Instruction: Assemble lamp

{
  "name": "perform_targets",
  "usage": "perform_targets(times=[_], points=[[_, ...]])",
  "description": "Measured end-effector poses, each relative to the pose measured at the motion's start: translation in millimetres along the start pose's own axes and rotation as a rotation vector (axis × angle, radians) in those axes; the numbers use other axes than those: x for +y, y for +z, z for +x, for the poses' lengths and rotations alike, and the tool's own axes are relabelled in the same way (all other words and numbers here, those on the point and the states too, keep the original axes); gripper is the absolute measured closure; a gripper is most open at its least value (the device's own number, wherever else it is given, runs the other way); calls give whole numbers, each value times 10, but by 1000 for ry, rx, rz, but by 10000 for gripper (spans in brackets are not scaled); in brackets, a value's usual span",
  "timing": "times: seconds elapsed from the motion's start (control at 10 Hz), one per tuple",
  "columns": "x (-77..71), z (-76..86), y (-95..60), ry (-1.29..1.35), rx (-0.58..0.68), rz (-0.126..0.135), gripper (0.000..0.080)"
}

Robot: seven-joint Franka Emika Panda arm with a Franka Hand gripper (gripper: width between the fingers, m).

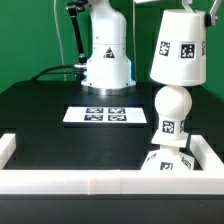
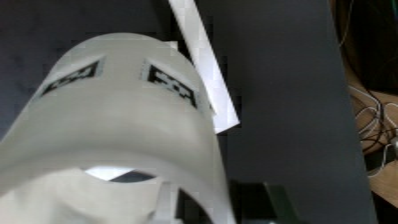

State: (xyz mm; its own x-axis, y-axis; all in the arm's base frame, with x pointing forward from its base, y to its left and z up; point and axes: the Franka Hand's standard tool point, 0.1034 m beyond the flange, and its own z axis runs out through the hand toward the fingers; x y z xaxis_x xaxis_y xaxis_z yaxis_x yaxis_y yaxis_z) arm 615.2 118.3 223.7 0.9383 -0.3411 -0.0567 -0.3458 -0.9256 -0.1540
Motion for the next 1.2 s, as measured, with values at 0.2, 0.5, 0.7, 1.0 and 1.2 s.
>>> perform_targets(times=[0.2, 0.5, 0.7, 1.0, 1.2], points=[[91, -32, 185, -18, 7, -9, 755], [191, -116, 449, -13, 14, -20, 755], [240, -143, 628, -13, 27, -26, 755], [296, -130, 718, -40, 44, -27, 755], [329, -113, 714, -52, 45, -28, 755]])
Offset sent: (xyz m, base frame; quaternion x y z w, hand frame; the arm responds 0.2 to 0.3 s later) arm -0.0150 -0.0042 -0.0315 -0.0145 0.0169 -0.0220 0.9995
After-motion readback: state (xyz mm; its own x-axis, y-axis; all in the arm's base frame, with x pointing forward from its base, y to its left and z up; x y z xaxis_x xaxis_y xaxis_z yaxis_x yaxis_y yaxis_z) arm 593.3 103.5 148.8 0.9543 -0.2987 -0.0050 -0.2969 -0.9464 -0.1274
